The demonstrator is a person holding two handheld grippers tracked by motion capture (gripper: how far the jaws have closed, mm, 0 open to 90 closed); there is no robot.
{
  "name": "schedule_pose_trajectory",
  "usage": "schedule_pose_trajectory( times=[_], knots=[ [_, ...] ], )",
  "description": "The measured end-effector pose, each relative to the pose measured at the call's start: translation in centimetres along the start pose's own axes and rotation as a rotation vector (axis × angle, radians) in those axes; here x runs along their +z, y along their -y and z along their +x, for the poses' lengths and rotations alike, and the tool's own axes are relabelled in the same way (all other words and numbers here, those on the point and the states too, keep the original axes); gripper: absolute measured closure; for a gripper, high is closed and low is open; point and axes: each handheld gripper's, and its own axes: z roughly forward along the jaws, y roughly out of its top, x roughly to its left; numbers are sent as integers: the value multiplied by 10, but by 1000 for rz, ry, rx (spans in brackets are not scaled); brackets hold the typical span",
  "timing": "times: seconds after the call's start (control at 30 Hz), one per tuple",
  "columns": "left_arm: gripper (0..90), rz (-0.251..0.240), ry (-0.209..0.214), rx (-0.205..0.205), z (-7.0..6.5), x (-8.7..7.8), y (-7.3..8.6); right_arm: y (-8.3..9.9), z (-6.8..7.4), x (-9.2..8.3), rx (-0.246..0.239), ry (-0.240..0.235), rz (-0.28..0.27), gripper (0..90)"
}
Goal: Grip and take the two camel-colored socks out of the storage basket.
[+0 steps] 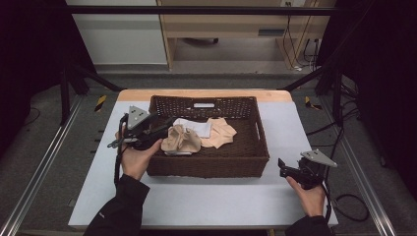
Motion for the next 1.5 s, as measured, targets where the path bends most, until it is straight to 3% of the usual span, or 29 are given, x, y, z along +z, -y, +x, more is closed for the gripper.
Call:
schedule_pose_trajectory(
  times=[0.1,0.37,0.63,0.8,1.13,1.5],
  knots=[
    [450,3,2,15,-6,10,0,0,0,0,-1,1,1,51],
    [470,-27,18,-2,-13,32,-5,0,0,1,-6,3,4,52],
    [458,27,15,32,-18,66,-5,0,0,3,-12,5,11,52],
    [457,65,20,14,-15,83,2,0,-1,3,-11,6,12,52],
    [446,132,17,50,-16,94,19,0,-1,3,-14,7,15,52],
    [445,189,25,59,-18,99,39,1,-1,5,-16,5,25,51]
  ],
)
